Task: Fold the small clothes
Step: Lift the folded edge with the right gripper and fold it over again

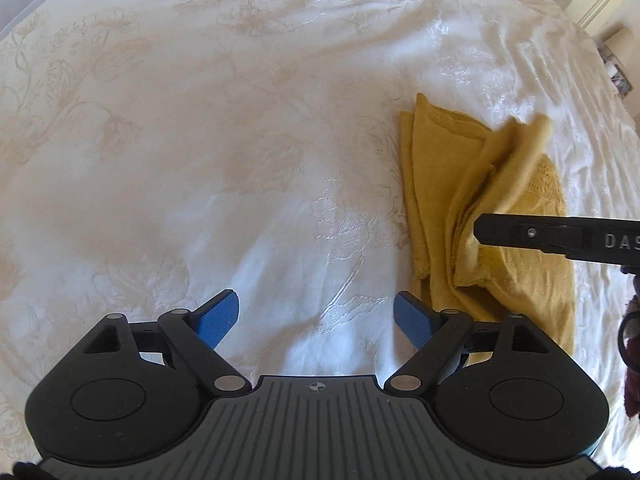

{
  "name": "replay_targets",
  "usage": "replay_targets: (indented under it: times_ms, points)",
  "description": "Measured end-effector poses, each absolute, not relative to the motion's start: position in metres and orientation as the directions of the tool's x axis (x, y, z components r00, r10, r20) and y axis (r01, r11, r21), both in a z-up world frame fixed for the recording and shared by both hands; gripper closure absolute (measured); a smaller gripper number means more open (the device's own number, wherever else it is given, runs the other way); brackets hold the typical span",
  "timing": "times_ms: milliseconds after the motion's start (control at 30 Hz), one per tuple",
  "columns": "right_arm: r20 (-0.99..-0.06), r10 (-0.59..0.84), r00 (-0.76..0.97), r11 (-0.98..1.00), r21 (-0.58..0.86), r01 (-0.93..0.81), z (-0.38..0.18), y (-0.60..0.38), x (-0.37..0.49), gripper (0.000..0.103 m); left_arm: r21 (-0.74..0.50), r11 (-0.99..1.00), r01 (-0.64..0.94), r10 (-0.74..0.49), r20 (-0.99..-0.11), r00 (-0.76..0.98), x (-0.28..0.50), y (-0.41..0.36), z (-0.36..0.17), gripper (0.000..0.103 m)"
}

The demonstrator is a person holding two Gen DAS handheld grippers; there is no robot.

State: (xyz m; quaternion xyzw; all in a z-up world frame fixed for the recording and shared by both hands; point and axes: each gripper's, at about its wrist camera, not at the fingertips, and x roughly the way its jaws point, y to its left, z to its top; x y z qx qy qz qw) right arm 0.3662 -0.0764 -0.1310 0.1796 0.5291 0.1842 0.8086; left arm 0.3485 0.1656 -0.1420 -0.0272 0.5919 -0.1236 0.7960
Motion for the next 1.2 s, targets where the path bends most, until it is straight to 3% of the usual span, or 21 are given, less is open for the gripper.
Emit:
replay_targets:
  times_ms: [200,467,600,667,1000,1100,1167,1200]
  points:
    - [-0.726,0.504,0.468,0.844,0.530,-0.087,-0.110,-0.097,0.349,0.056,-0.192,0.963,0.191,-0.241,-0.929,0.282,0.357,0.161,-0.133,0.019]
    - [-0.792,0.399,0.462,0.897,0.441,-0.018,-0.125,-0.131,0.318,0.054,-0.274,0.924,0.266,-0.347,-0.894,0.284,0.396,0.112,-0.124,0.019]
    - [-0.801,0.410,0.436,0.908,0.401,-0.117,-0.128,-0.112,0.298,0.053,-0.314,0.902,0.296,-0.389,-0.889,0.244,0.409,0.084,-0.130,0.019]
    - [-0.807,0.414,0.422,0.910,0.356,-0.211,-0.131,-0.091,0.285,0.045,-0.302,0.897,0.324,-0.384,-0.895,0.228,0.411,0.072,-0.134,0.019]
    - [-0.883,0.241,0.404,0.807,-0.049,-0.589,-0.163,0.003,0.246,0.046,-0.295,0.899,0.325,-0.364,-0.914,0.178,0.403,0.077,-0.142,0.019]
    - [-0.878,0.168,0.449,0.774,-0.165,-0.611,-0.169,0.011,0.242,0.061,-0.287,0.905,0.312,-0.353,-0.918,0.180,0.403,0.084,-0.142,0.019]
    - [-0.872,0.159,0.463,0.791,-0.168,-0.588,-0.167,0.008,0.244,0.093,-0.283,0.908,0.309,-0.349,-0.919,0.184,0.403,0.086,-0.141,0.019]
    - [-0.868,0.168,0.468,0.806,-0.152,-0.572,-0.164,0.005,0.246,0.093,-0.282,0.908,0.308,-0.349,-0.919,0.186,0.403,0.087,-0.141,0.019]
